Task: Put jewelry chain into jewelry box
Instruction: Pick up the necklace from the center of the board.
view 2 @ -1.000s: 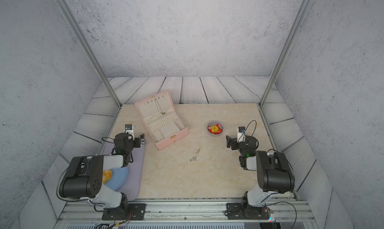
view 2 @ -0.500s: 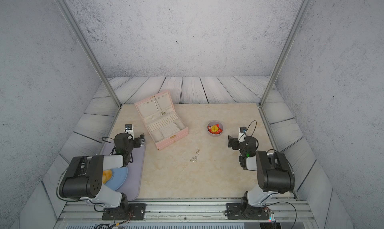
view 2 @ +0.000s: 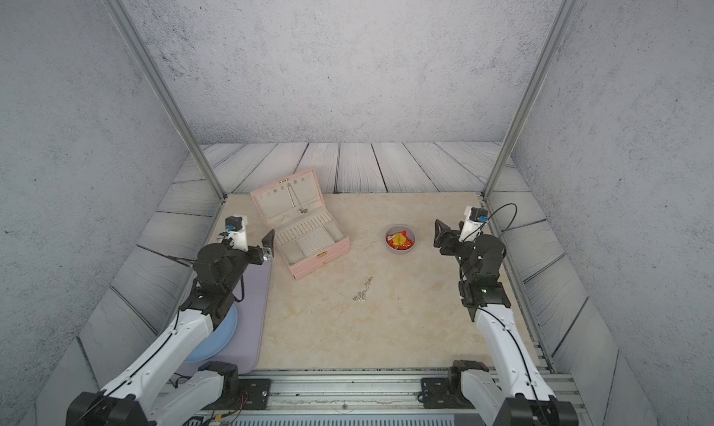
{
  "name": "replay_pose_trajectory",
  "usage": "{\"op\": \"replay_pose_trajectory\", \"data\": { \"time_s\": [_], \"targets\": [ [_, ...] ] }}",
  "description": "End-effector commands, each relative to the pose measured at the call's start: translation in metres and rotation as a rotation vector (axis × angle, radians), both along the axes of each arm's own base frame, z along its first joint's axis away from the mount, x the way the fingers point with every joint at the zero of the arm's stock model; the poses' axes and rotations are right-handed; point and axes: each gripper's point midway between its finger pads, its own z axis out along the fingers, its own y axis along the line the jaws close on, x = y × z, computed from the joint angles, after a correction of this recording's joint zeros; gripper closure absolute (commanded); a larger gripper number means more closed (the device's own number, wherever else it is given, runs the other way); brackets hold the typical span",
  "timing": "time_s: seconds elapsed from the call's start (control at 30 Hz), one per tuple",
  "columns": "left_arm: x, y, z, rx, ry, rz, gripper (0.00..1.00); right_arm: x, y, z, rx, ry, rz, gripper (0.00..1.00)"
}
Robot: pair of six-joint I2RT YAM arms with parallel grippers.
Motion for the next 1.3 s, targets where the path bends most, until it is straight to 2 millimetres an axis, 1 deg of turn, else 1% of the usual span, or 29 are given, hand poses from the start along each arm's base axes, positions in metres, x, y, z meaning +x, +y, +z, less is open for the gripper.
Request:
{"op": "replay_pose_trajectory", "data": {
  "time_s": [0.0, 0.03, 0.07, 0.1, 0.17, 0.23, 0.27, 0.33, 0.37, 0.43, 0.57, 0.7, 0.77, 0.9, 0.97, 1.1, 1.27],
  "targets": [
    [-0.025, -0.050, -0.025, -0.017, 0.136, -0.139, 0.02, -0.036, 0.046, -0.091, -0.016, 0.482, 0.107, 0.26],
    [-0.033, -0.067, -0.032, -0.032, 0.162, -0.197, 0.02, -0.041, 0.059, -0.105, -0.072, 0.544, 0.123, 0.27],
    [-0.043, -0.083, -0.040, -0.041, 0.193, -0.257, 0.03, -0.052, 0.080, -0.122, -0.129, 0.615, 0.172, 0.27],
    [-0.052, -0.096, -0.047, -0.041, 0.218, -0.309, 0.04, -0.058, 0.093, -0.132, -0.163, 0.669, 0.194, 0.28],
    [-0.074, -0.121, -0.064, -0.011, 0.246, -0.417, 0.04, -0.064, 0.111, -0.147, -0.196, 0.745, 0.197, 0.31],
    [-0.092, -0.138, -0.075, 0.007, 0.236, -0.515, 0.04, -0.066, 0.126, -0.162, -0.210, 0.786, 0.182, 0.35],
    [-0.102, -0.144, -0.084, 0.015, 0.243, -0.559, 0.04, -0.067, 0.134, -0.168, -0.224, 0.801, 0.183, 0.37],
    [-0.117, -0.153, -0.094, 0.033, 0.244, -0.623, 0.04, -0.068, 0.150, -0.183, -0.287, 0.858, 0.184, 0.39],
    [-0.120, -0.154, -0.096, 0.045, 0.243, -0.629, 0.04, -0.069, 0.153, -0.189, -0.325, 0.890, 0.178, 0.40],
    [-0.122, -0.153, -0.098, 0.055, 0.237, -0.625, 0.04, -0.064, 0.160, -0.198, -0.375, 0.931, 0.161, 0.43],
    [-0.122, -0.150, -0.101, 0.066, 0.228, -0.610, 0.04, -0.051, 0.175, -0.215, -0.363, 0.966, 0.150, 0.45],
    [-0.123, -0.150, -0.104, 0.075, 0.235, -0.609, 0.04, -0.038, 0.188, -0.225, -0.368, 0.982, 0.145, 0.49],
    [-0.123, -0.150, -0.105, 0.079, 0.235, -0.611, 0.04, -0.034, 0.191, -0.231, -0.383, 0.987, 0.147, 0.53],
    [-0.121, -0.152, -0.111, 0.094, 0.251, -0.611, 0.04, -0.027, 0.192, -0.242, -0.421, 0.997, 0.136, 0.58],
    [-0.120, -0.153, -0.114, 0.101, 0.262, -0.613, 0.04, -0.026, 0.193, -0.249, -0.428, 1.009, 0.134, 0.59],
    [-0.120, -0.154, -0.118, 0.108, 0.270, -0.614, 0.04, -0.027, 0.198, -0.264, -0.410, 1.034, 0.142, 0.66],
    [-0.119, -0.154, -0.119, 0.110, 0.268, -0.613, 0.04, -0.029, 0.203, -0.273, -0.397, 1.047, 0.156, 0.74]
  ]
}}
